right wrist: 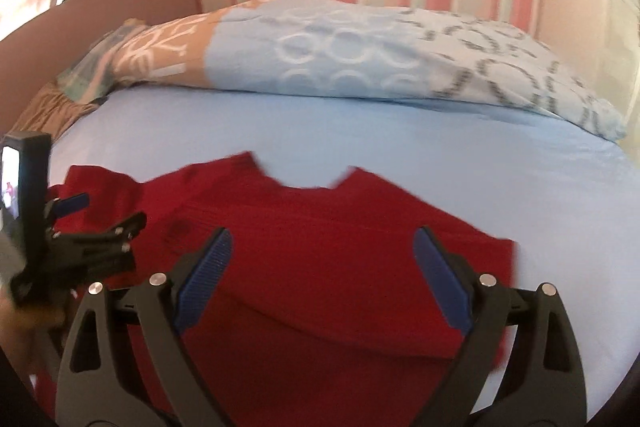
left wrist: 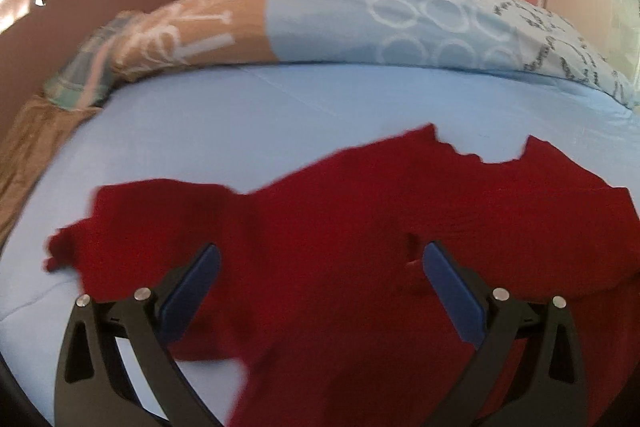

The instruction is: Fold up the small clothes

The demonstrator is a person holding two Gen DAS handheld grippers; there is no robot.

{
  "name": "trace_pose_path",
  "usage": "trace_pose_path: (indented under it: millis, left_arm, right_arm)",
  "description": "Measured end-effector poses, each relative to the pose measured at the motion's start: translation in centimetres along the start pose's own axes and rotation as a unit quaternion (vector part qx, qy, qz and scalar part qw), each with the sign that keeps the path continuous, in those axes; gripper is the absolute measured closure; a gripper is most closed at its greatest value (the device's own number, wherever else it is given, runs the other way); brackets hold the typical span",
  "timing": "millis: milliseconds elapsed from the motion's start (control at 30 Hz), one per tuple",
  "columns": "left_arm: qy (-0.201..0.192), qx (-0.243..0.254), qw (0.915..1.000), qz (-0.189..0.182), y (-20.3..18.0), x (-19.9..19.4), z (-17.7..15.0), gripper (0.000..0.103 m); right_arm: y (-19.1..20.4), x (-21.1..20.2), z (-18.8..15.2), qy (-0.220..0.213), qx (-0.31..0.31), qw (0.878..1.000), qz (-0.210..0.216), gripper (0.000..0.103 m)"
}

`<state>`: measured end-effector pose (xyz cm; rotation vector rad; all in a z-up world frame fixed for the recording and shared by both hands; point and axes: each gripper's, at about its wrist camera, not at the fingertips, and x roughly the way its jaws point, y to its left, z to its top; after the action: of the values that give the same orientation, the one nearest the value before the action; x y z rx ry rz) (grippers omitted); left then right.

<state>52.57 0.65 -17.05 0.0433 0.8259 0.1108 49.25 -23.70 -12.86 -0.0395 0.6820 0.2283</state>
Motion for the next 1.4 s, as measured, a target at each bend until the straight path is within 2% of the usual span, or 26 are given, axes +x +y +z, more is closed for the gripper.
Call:
trace_pose_path:
  millis: [133, 200, 300, 333, 400, 467, 500, 567, 633, 733, 833, 900, 1067, 1233, 1400]
  left_arm:
    - [0.024, 0.005, 0.9997, 0.007, -1.9, 2.5, 0.1, 0.001]
    - [0.029, 0.01, 0.9992, 0.026, -2.6, 3.2, 0.3, 0.001]
    - [0.039, -0.001, 0.9989, 0.026, -2.7, 3.9, 0.4, 0.001]
    - [0.041, -0.008, 0.999, 0.017, -2.6, 3.9, 0.4, 0.005]
    - [0.043, -0.014, 0.9989, -0.011, -2.5, 3.9, 0.3, 0.022]
    - [0.046, -0.01, 0.9982, -0.037, -2.9, 3.8, 0.4, 0.046]
    - [0.046, -0.001, 0.9979, -0.046, -3.4, 3.6, 0.4, 0.05]
    - [0.055, -0.001, 0.9963, -0.065, -3.8, 3.8, 0.5, 0.069]
    - [0.061, -0.008, 0.995, -0.079, -3.8, 3.9, 0.6, 0.077]
    - [0.053, -0.014, 0.9958, -0.074, -3.5, 3.7, 0.9, 0.093]
    - [0.04, -0.016, 0.9962, -0.075, -3.1, 2.7, 1.0, 0.096]
    - [0.023, -0.005, 0.9973, -0.07, -2.9, 1.8, 1.0, 0.097]
    - [0.008, -0.008, 0.9983, -0.058, -1.9, 0.7, 1.4, 0.097]
    - [-0.023, -0.012, 0.9994, -0.022, 0.7, -0.7, 2.0, 0.097]
    - [0.004, -0.012, 0.9999, -0.007, 2.7, 1.1, 1.5, 0.097]
  right_arm:
    - [-3.4, -0.7, -1.5, 0.007, 0.024, 1.0, -0.006, 0.008]
    - [-4.6, -0.9, -2.1, 0.009, 0.028, 0.999, -0.011, 0.008]
    - [-5.6, -1.0, -2.8, 0.013, 0.036, 0.999, -0.007, 0.008]
    - [-5.8, -1.1, -2.9, 0.012, 0.038, 0.999, -0.006, 0.008]
    - [-5.9, -1.0, -2.8, 0.011, 0.041, 0.999, -0.002, 0.008]
    - [-5.8, -1.0, -2.8, 0.009, 0.044, 0.999, -0.002, 0.008]
    - [-5.8, -0.9, -2.8, 0.01, 0.046, 0.999, 0.0, 0.008]
    - [-5.9, -0.9, -2.7, 0.008, 0.05, 0.999, 0.0, 0.008]
    - [-5.7, -1.0, -2.5, 0.007, 0.053, 0.999, 0.003, 0.008]
    - [-5.4, -1.1, -2.3, 0.005, 0.049, 0.999, 0.004, 0.008]
    - [-5.2, -1.0, -2.1, 0.005, 0.049, 0.999, 0.004, 0.008]
    - [-5.1, -0.9, -2.0, 0.006, 0.049, 0.999, 0.002, 0.008]
    - [-4.8, -0.8, -2.0, 0.007, 0.052, 0.999, 0.007, 0.008]
    - [-4.0, -0.3, -1.6, 0.01, 0.045, 0.999, 0.007, 0.008]
    - [-3.0, 1.5, -1.5, 0.025, 0.046, 0.999, 0.01, 0.008]
